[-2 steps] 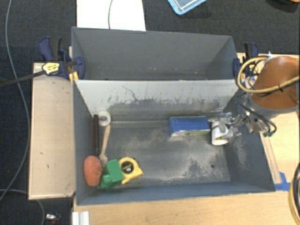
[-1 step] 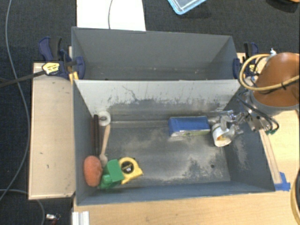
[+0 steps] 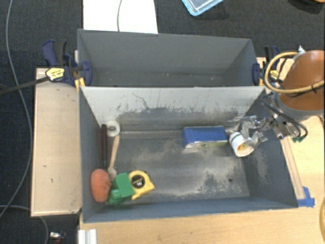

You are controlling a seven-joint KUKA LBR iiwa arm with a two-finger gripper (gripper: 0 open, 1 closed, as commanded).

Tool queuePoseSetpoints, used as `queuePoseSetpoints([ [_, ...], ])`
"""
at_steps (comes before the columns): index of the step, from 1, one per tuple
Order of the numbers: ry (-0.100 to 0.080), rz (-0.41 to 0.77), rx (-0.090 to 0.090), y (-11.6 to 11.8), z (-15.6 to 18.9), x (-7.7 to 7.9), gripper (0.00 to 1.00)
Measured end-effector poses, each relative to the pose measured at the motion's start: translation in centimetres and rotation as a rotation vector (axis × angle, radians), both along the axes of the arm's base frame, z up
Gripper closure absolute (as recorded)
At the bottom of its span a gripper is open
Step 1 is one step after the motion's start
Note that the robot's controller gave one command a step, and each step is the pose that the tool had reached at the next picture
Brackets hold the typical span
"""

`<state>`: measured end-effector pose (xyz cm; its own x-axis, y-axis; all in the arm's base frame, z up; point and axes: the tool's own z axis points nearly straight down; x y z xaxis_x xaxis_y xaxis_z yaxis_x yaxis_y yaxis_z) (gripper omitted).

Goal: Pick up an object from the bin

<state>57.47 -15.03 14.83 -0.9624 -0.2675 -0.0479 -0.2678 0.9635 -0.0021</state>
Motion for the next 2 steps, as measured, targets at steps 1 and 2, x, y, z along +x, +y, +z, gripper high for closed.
queuePoseSetpoints([
  [1,0.003,-0.002,0.001,0.0,3.3,0.0,1.0],
  [2,-0.006,-0.004,-0.001,0.0,6.8,0.1,1.0],
])
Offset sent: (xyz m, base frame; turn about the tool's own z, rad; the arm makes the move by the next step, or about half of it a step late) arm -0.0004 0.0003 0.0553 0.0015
